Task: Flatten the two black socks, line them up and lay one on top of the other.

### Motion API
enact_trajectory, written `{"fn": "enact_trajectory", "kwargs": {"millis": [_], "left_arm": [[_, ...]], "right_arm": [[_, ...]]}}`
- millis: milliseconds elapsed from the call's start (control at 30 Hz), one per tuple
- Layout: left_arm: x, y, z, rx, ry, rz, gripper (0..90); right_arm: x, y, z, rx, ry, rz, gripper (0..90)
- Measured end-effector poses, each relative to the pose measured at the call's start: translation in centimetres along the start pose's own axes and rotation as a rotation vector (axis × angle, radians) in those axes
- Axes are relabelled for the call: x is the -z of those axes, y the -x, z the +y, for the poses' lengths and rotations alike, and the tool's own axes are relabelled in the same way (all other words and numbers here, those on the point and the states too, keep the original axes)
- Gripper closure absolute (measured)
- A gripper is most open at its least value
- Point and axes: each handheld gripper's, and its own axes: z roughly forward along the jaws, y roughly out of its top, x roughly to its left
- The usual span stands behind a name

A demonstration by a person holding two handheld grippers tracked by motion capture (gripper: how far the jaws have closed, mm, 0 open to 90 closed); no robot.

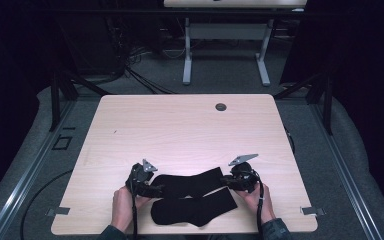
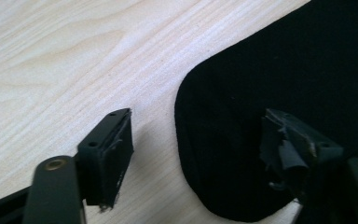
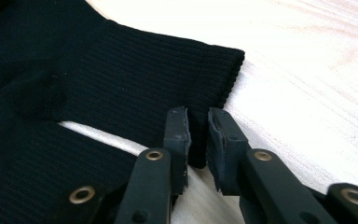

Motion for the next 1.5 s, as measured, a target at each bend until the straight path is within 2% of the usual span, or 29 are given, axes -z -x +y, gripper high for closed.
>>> {"fn": "enact_trajectory", "kwargs": {"millis": [67,133,233,367,467,567,700,867,967,1067,1200,1433,1500], "left_arm": [[0.4,-0.3,0.1,0.018,0.029,0.008,18.8],[1.3,-0.6,0.2,0.032,0.056,0.003,15.2],[2.6,-1.2,0.2,0.049,0.102,0.011,14.9],[4.3,-2.3,-0.4,0.077,0.133,0.031,11.5],[5.4,-3.0,-1.2,0.095,0.151,0.053,9.7],[6.3,-3.6,-2.4,0.108,0.151,0.077,7.3],[7.0,-4.5,-4.4,0.146,0.157,0.103,6.2],[7.0,-5.4,-6.7,0.192,0.152,0.126,3.9],[6.8,-6.0,-7.9,0.214,0.142,0.137,2.1],[6.4,-6.3,-8.9,0.231,0.133,0.15,0.9],[5.7,-6.6,-9.8,0.24,0.129,0.168,0.2],[4.6,-6.9,-10.7,0.254,0.138,0.173,0.1],[4.5,-6.9,-10.9,0.261,0.159,0.169,0.0]], "right_arm": [[0.1,0.0,0.1,0.015,0.001,-0.012,68.0],[0.2,0.0,0.1,0.005,0.028,-0.005,61.7],[0.8,0.1,0.3,0.012,0.038,-0.03,48.0],[2.3,0.2,0.0,0.001,0.095,-0.059,28.2],[3.8,0.5,-0.5,0.001,0.146,-0.082,19.7],[5.5,1.0,-1.2,-0.001,0.179,-0.107,13.1],[7.3,1.7,-2.4,-0.023,0.213,-0.141,3.2],[8.6,2.4,-4.3,-0.042,0.211,-0.185,0.0],[9.0,2.7,-5.3,-0.058,0.221,-0.207,0.0],[9.1,3.0,-6.3,-0.062,0.208,-0.226,0.0],[8.9,3.4,-7.6,-0.065,0.183,-0.255,0.0],[8.1,4.1,-9.6,-0.094,0.168,-0.291,0.0],[7.9,4.3,-9.9,-0.088,0.162,-0.306,0.0]]}}
